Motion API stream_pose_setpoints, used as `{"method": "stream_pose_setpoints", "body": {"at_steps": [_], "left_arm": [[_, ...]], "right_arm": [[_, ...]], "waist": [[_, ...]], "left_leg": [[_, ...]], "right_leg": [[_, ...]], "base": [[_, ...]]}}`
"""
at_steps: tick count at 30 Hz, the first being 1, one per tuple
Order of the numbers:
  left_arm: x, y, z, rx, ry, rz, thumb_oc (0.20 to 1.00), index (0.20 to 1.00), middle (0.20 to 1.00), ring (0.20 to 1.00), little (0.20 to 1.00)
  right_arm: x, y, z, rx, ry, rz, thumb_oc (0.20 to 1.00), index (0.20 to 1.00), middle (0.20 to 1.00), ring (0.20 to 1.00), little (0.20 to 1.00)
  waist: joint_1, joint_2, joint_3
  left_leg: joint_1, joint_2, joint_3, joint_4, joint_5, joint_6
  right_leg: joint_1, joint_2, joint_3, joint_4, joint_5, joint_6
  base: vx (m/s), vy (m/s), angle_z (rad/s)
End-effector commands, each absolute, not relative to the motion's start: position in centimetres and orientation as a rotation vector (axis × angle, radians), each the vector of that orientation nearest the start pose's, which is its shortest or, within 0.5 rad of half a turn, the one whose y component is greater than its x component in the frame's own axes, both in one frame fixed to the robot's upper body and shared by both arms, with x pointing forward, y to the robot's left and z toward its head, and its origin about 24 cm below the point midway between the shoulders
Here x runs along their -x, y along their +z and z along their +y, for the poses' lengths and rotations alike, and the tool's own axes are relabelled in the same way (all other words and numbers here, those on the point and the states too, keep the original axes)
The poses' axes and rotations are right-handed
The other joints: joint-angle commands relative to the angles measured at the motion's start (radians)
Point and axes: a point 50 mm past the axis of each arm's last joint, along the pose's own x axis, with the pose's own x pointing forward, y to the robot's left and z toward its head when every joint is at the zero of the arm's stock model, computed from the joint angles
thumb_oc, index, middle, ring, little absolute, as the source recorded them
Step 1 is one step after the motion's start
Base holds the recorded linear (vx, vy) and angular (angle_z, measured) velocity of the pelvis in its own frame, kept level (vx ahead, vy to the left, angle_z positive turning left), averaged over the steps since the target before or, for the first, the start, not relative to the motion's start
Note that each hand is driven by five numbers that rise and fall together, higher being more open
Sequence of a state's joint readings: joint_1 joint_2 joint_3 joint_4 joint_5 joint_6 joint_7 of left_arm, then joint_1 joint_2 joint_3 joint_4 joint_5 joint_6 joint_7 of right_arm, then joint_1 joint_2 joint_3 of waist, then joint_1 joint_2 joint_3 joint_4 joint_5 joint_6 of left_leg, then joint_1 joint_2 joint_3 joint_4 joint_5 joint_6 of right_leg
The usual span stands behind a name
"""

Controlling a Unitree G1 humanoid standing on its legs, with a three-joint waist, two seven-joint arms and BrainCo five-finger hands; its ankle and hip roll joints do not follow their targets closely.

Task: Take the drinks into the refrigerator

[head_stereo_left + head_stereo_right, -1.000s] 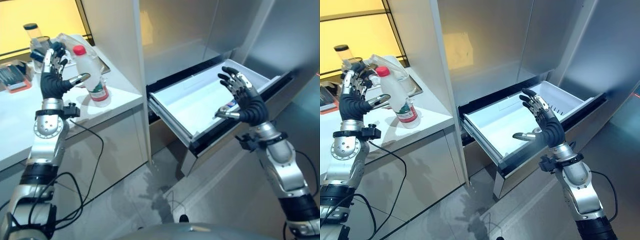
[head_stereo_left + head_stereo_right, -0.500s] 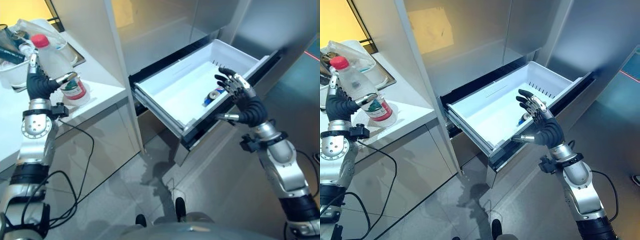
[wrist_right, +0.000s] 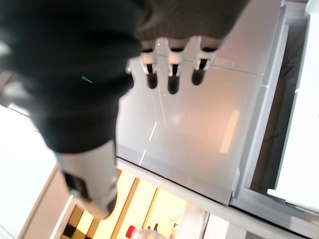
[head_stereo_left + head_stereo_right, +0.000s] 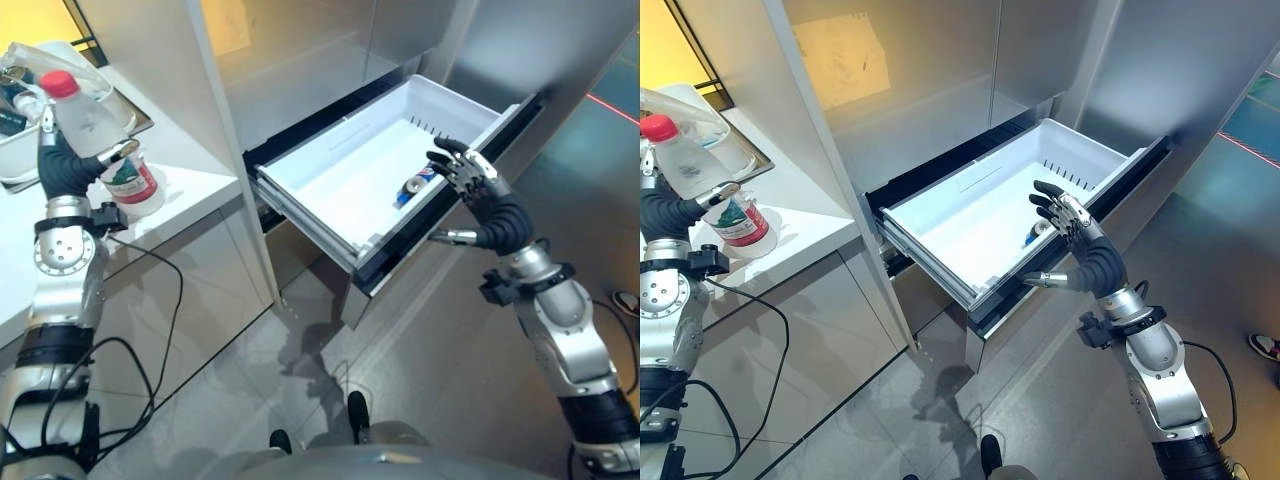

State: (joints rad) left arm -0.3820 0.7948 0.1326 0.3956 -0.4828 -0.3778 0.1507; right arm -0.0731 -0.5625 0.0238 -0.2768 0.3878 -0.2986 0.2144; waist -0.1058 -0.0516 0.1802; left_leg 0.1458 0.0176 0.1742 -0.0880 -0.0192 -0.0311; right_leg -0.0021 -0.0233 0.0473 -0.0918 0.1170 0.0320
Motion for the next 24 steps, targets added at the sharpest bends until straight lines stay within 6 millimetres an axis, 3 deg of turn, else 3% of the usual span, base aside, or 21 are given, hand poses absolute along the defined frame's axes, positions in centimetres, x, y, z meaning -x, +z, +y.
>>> {"method": "stream_pose_setpoints", "body": {"at_steps": [1,2,3,24], "left_arm": [[-29.06,23.51,35.25,-0.34,0.447,-0.634,0.347,0.347,0.347,0.347,0.347],[-29.06,23.63,35.27,-0.345,0.447,-0.637,0.241,0.241,0.241,0.241,0.241],[-29.08,23.68,35.22,-0.346,0.444,-0.639,0.2,0.2,0.2,0.2,0.2],[-29.32,23.83,34.59,-0.314,0.362,-0.643,0.2,0.2,0.2,0.2,0.2]], "right_arm": [[-23.05,18.87,-19.4,0.168,0.393,-0.724,1.0,1.0,1.0,1.0,1.0],[-23.06,18.8,-19.42,0.164,0.394,-0.72,1.0,1.0,1.0,1.0,1.0],[-23.02,18.79,-19.45,0.163,0.393,-0.721,1.0,1.0,1.0,1.0,1.0],[-23.45,18.24,-18.96,0.191,0.443,-0.675,1.0,1.0,1.0,1.0,1.0]], "waist": [[-0.024,-0.024,-0.049],[-0.024,-0.024,-0.05],[-0.024,-0.024,-0.05],[-0.014,-0.006,-0.055]], "left_leg": [[-0.078,-0.033,-0.025,0.267,-0.212,0.058],[-0.078,-0.033,-0.024,0.267,-0.212,0.058],[-0.076,-0.034,-0.025,0.266,-0.212,0.058],[-0.065,-0.045,-0.027,0.264,-0.213,0.065]], "right_leg": [[0.07,-0.057,-0.02,0.043,-0.129,0.069],[0.071,-0.057,-0.02,0.041,-0.129,0.069],[0.074,-0.056,-0.02,0.04,-0.129,0.069],[0.087,-0.066,-0.017,0.037,-0.124,0.071]], "base": [[0.0,-0.004,-0.06],[0.01,-0.002,-0.04],[0.0,0.0,0.0],[0.0,0.0,0.0]]}}
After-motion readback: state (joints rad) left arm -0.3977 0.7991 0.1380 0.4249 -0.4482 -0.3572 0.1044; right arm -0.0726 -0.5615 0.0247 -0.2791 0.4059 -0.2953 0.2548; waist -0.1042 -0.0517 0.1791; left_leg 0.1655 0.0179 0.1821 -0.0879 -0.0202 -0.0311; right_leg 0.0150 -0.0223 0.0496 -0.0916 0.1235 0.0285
